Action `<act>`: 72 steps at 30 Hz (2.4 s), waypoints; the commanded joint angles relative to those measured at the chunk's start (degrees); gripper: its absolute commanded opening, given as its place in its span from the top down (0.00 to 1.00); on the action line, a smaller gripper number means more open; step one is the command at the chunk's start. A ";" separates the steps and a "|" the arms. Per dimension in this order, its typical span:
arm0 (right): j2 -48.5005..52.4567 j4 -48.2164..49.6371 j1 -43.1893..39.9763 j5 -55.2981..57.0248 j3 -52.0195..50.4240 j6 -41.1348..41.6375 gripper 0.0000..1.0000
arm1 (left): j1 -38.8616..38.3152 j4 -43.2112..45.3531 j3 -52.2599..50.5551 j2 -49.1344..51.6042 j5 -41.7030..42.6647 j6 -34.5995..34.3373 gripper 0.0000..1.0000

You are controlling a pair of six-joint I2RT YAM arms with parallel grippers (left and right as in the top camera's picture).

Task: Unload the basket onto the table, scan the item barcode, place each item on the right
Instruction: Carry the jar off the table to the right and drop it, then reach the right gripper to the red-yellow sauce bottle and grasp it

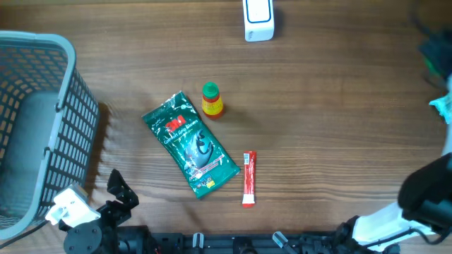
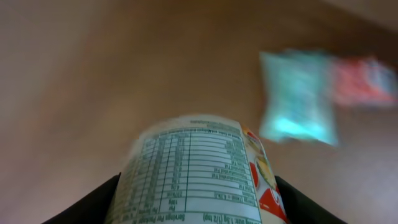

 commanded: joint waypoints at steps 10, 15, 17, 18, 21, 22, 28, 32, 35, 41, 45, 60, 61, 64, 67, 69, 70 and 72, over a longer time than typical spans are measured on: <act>15.13 -2.78 -21.46 -3.13 -0.83 -0.87 0.35 | -0.37 0.26 -0.09 -0.42 0.26 -0.52 0.00; 21.77 2.29 -21.88 -3.13 -0.81 -3.08 0.26 | -0.37 0.28 -0.09 -0.42 0.26 -0.52 0.00; 22.45 4.04 -22.03 -2.93 -0.79 -3.08 0.20 | -0.37 0.28 -0.09 -0.42 0.26 -0.52 0.00; 22.45 4.92 -22.32 -2.91 -0.66 -3.08 0.11 | -0.37 0.28 -0.09 -0.42 0.26 -0.52 0.00; 22.32 2.95 -23.54 -2.86 2.47 -3.91 0.00 | -0.37 0.28 -0.09 -0.42 0.26 -0.52 0.00; 22.14 1.25 -23.96 -2.89 4.48 -4.92 0.00 | -0.37 0.28 -0.09 -0.42 0.26 -0.52 0.00; 17.49 -12.50 -23.87 -13.38 20.13 -4.31 0.00 | -0.37 0.28 -0.09 -0.42 0.26 -0.52 0.00; 10.23 -14.60 -21.07 -23.17 21.79 -2.12 0.00 | -0.37 0.28 -0.09 -0.42 0.26 -0.52 0.00; 3.80 -17.20 -15.82 -23.91 21.79 1.79 0.00 | -0.37 0.28 -0.09 -0.42 0.26 -0.52 0.00; -1.92 -30.51 -0.07 -26.38 21.73 23.28 0.00 | -0.37 0.28 -0.09 -0.42 0.24 -0.52 0.00; -0.74 -34.56 9.75 -32.00 18.10 28.65 0.00 | -0.37 0.28 -0.09 -0.42 0.26 -0.52 0.00; 9.81 24.50 44.26 -58.86 -17.18 60.54 0.00 | -0.37 0.28 -0.09 -0.42 0.26 -0.52 0.00; 10.86 26.69 45.55 -60.04 -17.18 61.86 0.00 | -0.37 0.28 -0.09 -0.42 0.26 -0.52 0.00; 13.79 29.73 49.77 -62.77 -17.18 65.85 0.00 | -0.37 0.28 -0.09 -0.42 0.26 -0.52 0.00; 15.61 29.77 52.98 -62.51 -17.20 67.73 0.00 | -0.37 0.28 -0.09 -0.42 0.26 -0.52 0.00; 16.68 30.69 54.36 -62.51 -17.20 69.22 0.00 | -0.37 0.28 -0.09 -0.42 0.26 -0.52 0.00; 16.87 31.34 54.71 -62.55 -17.20 69.61 0.00 | -0.37 0.28 -0.09 -0.42 0.26 -0.52 0.00; 17.27 32.72 55.23 -62.49 -17.20 70.66 0.00 | -0.37 0.28 -0.09 -0.42 0.26 -0.52 0.00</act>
